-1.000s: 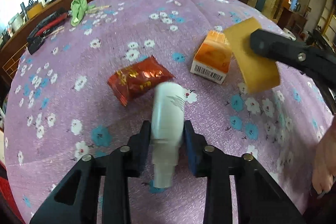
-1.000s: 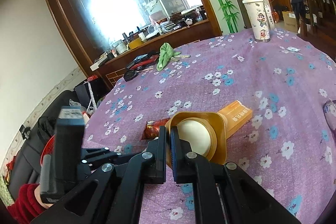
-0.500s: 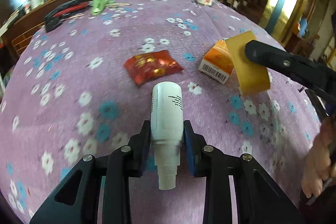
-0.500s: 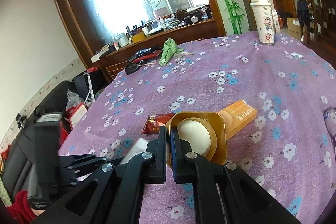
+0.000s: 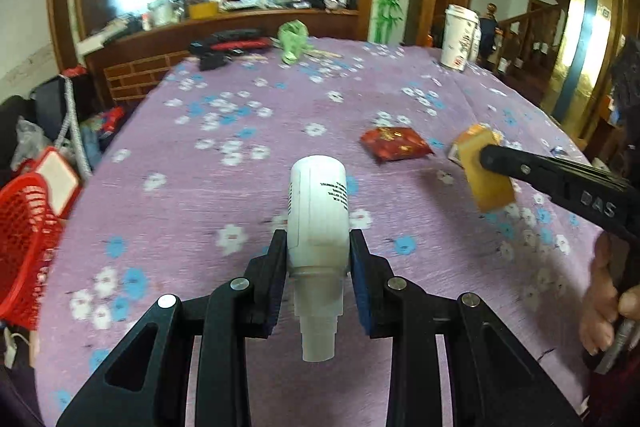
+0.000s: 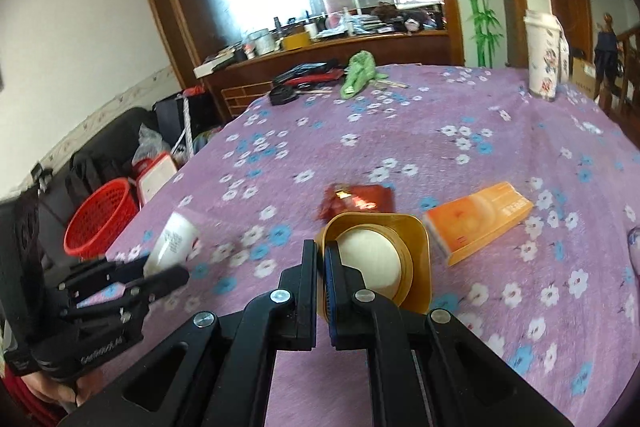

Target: Collect trash

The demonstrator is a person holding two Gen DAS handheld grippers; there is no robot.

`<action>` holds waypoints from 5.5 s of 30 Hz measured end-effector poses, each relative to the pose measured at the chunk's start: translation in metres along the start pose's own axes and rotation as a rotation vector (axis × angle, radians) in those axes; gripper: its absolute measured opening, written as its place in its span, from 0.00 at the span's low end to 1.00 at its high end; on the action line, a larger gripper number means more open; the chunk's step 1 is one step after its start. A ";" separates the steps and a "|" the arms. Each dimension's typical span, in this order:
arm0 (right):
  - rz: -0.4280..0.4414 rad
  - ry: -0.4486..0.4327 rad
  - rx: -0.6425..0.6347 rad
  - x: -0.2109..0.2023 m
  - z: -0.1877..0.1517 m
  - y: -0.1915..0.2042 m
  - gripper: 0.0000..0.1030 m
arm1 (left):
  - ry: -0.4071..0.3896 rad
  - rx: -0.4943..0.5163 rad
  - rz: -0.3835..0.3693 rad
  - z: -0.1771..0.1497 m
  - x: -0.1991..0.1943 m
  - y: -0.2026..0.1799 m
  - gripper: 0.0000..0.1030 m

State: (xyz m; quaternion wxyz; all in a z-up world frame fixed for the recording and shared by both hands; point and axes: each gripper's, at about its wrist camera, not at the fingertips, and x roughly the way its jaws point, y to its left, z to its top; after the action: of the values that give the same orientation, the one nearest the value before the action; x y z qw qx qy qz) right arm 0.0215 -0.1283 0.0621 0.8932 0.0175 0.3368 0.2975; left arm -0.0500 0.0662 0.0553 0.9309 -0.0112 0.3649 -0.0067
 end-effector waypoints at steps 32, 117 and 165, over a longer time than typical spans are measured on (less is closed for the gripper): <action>-0.027 0.032 -0.130 -0.031 -0.032 0.108 0.04 | -0.156 -0.028 0.167 -0.037 -0.068 0.040 0.28; 0.171 0.148 -0.297 0.068 0.025 0.247 0.04 | -0.186 -0.270 0.380 -0.046 -0.094 0.194 0.28; 0.474 0.328 -0.137 0.212 0.093 0.374 0.21 | -0.151 -0.467 0.529 -0.043 -0.078 0.327 0.52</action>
State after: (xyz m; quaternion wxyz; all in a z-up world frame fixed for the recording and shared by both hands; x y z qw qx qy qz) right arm 0.0110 0.3102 0.0954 0.7315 -0.0129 0.4425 0.5186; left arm -0.1348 0.3942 0.0686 0.8971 -0.1290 0.2771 0.3190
